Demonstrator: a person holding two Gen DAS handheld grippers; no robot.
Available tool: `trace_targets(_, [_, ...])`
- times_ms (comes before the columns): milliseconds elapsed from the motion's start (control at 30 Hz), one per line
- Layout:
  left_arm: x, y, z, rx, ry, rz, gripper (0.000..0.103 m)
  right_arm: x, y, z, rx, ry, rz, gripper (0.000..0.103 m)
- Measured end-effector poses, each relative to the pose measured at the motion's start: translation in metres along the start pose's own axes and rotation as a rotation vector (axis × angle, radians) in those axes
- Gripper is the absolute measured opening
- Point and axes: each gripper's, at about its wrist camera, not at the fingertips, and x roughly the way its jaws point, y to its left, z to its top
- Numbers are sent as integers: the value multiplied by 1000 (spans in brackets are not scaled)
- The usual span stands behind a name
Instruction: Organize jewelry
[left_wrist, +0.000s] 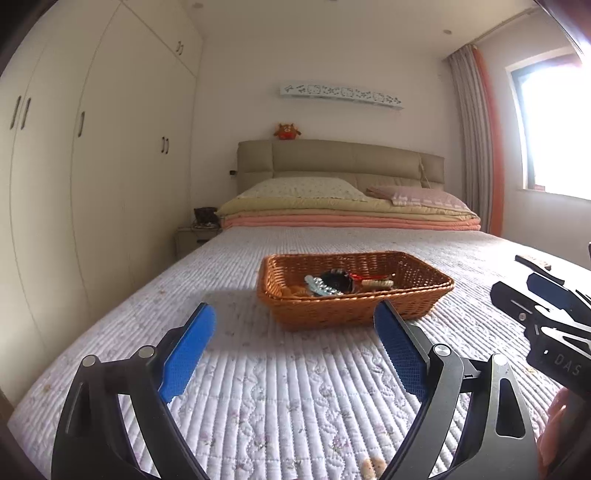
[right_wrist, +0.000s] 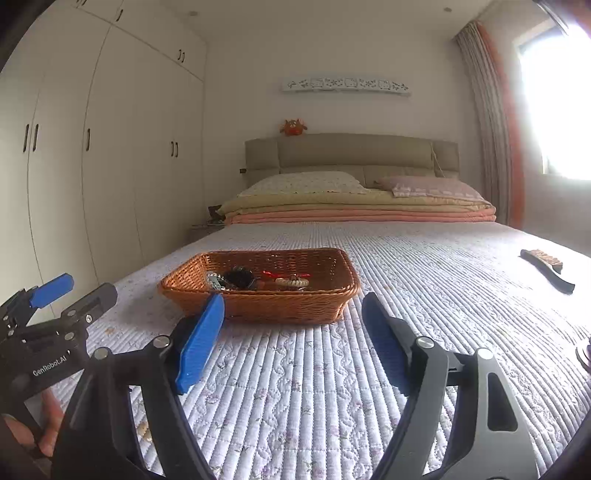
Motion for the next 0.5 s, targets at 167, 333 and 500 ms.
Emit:
trace_targets(167, [0, 9, -1, -36, 5, 16, 87, -5, -3, 0, 17, 0, 0, 79])
trace_targets(333, [-4, 10, -2, -43, -10, 43, 90, -1, -4, 0, 22, 19, -10, 80])
trace_targets(500, [-10, 9, -1, -40, -30, 64, 92, 2, -3, -1, 14, 31, -33, 84])
